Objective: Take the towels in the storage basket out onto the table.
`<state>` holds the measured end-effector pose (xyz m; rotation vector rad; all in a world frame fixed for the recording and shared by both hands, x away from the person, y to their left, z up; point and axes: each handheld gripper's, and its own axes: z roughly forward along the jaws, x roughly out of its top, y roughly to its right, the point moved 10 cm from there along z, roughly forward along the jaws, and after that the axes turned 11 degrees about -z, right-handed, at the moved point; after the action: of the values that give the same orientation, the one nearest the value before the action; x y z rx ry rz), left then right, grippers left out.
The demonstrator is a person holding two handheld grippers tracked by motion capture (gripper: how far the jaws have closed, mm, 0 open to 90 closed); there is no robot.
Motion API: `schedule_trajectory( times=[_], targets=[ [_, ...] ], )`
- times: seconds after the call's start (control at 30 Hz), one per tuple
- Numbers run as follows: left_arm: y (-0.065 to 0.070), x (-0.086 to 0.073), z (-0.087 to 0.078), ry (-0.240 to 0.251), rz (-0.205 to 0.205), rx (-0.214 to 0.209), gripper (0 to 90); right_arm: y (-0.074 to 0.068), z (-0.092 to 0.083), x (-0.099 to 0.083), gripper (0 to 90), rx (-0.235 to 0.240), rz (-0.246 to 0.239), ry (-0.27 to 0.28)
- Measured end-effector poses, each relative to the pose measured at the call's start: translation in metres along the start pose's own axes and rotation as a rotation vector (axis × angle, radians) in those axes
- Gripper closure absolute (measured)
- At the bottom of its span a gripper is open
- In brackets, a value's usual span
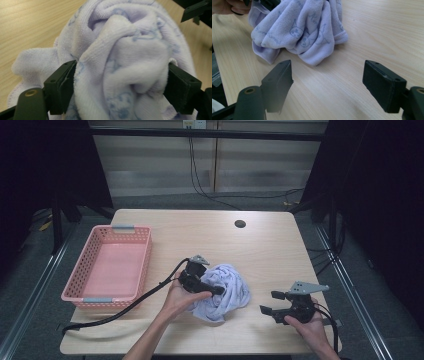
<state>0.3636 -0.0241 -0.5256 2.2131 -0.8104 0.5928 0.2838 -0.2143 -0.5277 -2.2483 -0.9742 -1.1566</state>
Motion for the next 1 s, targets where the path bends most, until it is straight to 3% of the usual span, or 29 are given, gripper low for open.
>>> schedule_trajectory(
  times=[0.1,0.17,0.23,0.37,0.43,0.6,0.67,0.77,0.83,0.93,1.0],
  targets=[
    [-0.001,0.004,-0.012,0.028,-0.018,-0.028,19.7,-0.001,0.0,0.001,23.5,0.006,0.022,0.009],
    [-0.004,0.006,-0.02,0.045,-0.018,0.005,17.0,-0.002,0.001,0.003,23.6,0.007,0.013,0.013],
    [0.0,0.006,-0.029,0.065,-0.007,-0.024,19.6,-0.004,-0.001,0.008,23.6,0.008,0.012,0.026],
    [0.002,0.001,-0.045,0.09,-0.006,0.003,19.2,-0.005,0.0,0.022,23.6,0.008,0.001,0.049],
    [0.006,-0.006,-0.053,0.111,0.002,-0.008,29.3,-0.009,0.002,0.029,23.7,0.015,-0.009,0.057],
    [0.01,-0.026,-0.075,0.124,0.015,0.032,36.9,-0.019,0.013,0.039,25.9,0.038,-0.043,0.045],
    [0.014,-0.035,-0.082,0.137,0.026,0.024,48.6,-0.022,0.019,0.042,29.1,0.048,-0.048,0.037],
    [0.016,-0.05,-0.081,0.138,0.035,0.032,50.8,-0.025,0.032,0.044,32.1,0.069,-0.056,0.02],
    [0.011,-0.057,-0.072,0.126,0.023,0.03,47.1,-0.027,0.042,0.044,32.8,0.086,-0.055,0.007],
    [0.0,-0.048,-0.059,0.137,0.05,0.064,37.9,-0.031,0.06,0.041,30.1,0.114,-0.056,-0.024],
    [-0.008,-0.038,-0.052,0.171,0.013,0.06,35.6,-0.034,0.073,0.039,23.6,0.122,-0.072,-0.048]
  ],
)
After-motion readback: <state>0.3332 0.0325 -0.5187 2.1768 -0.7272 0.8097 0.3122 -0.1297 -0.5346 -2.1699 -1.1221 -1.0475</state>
